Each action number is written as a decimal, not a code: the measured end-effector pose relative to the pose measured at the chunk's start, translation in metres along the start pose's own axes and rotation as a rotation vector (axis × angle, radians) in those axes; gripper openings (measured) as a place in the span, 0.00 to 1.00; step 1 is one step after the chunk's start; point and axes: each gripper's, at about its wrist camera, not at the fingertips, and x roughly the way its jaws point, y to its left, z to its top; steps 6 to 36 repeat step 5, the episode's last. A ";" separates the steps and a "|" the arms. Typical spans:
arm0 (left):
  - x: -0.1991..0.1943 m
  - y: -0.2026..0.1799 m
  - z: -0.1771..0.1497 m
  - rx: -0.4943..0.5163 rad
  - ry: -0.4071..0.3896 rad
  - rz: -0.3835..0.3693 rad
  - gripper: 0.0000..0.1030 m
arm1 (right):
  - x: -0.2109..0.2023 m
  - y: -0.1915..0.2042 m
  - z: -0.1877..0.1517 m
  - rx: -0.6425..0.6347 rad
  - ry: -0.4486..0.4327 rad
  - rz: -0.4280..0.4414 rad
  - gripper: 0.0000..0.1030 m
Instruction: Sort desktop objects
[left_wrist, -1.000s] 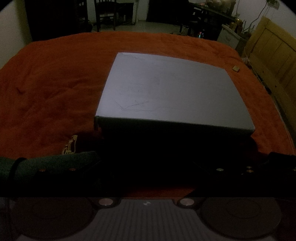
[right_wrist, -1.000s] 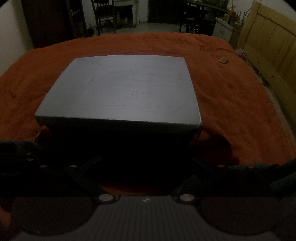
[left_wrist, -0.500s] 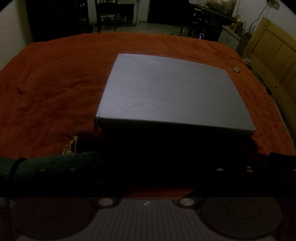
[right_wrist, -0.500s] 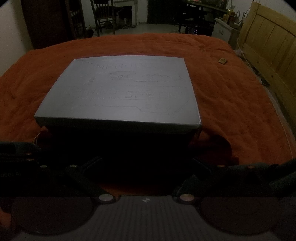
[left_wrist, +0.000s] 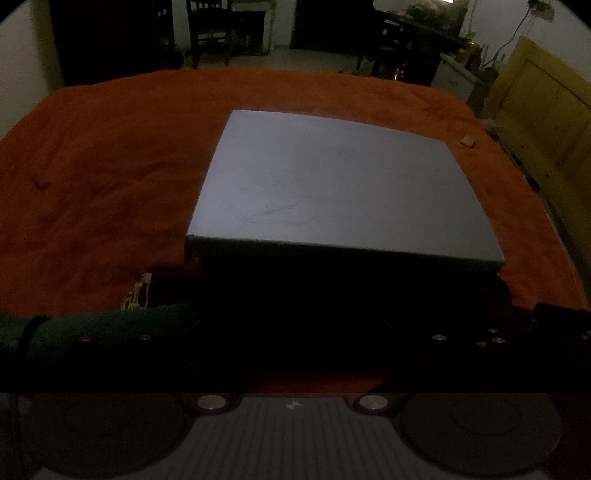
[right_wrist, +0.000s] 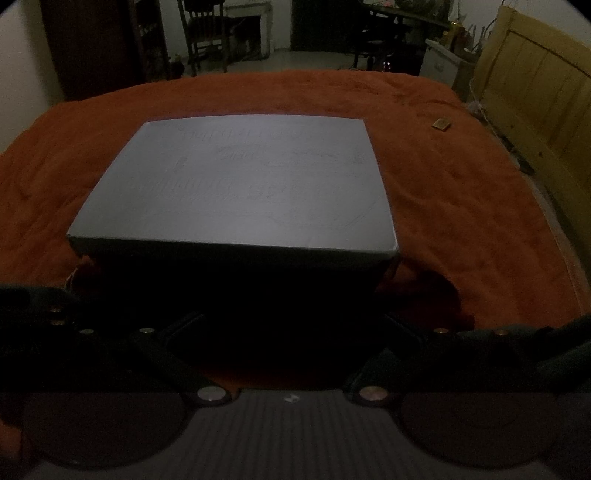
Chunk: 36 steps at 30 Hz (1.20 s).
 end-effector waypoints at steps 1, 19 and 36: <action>0.000 0.000 0.000 -0.001 0.001 0.000 1.00 | 0.000 0.000 0.000 0.002 -0.002 0.001 1.00; 0.002 0.002 0.000 -0.008 0.010 -0.002 0.99 | 0.000 0.002 0.000 -0.002 0.001 -0.008 1.00; 0.002 0.002 0.000 -0.008 0.010 -0.002 0.99 | 0.000 0.002 0.000 -0.002 0.001 -0.008 1.00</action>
